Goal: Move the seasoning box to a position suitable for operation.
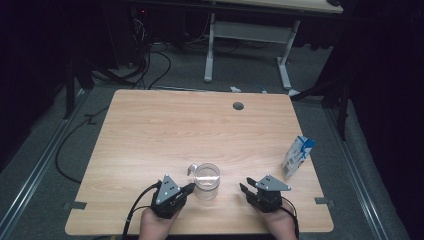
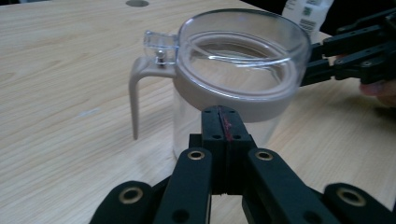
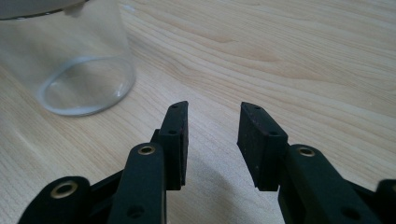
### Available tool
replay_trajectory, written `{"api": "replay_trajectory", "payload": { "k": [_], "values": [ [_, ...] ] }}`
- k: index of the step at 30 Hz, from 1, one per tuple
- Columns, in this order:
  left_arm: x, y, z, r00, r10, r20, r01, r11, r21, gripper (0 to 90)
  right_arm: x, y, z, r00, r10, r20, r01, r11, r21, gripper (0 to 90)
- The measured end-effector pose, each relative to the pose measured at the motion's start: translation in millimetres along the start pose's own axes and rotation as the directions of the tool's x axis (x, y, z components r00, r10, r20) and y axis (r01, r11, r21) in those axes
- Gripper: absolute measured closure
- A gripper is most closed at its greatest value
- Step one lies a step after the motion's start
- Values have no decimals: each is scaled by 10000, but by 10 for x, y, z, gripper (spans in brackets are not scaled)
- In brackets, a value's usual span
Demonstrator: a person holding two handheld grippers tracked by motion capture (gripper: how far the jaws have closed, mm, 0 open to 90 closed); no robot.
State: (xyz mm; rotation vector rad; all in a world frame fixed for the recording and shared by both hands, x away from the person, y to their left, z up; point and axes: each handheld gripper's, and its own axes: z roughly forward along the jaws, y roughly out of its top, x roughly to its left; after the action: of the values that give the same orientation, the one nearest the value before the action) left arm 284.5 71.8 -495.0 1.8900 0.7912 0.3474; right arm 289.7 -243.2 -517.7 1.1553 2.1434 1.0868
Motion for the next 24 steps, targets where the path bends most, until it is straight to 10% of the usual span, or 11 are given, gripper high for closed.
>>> {"api": "replay_trajectory", "payload": {
  "k": [8, 24],
  "values": [
    [-63, 19, 46, 9996, 23, 280, -21, 10000, -53, 899, 9, -6, 12, 10000, -44, 56, 44, 10000, 21, 638],
    [304, 46, -172, 9921, -656, -1066, 605, 9969, -507, 899, 99, 349, 201, 9989, -209, 417, 213, 9997, -103, 788]
  ]
}}
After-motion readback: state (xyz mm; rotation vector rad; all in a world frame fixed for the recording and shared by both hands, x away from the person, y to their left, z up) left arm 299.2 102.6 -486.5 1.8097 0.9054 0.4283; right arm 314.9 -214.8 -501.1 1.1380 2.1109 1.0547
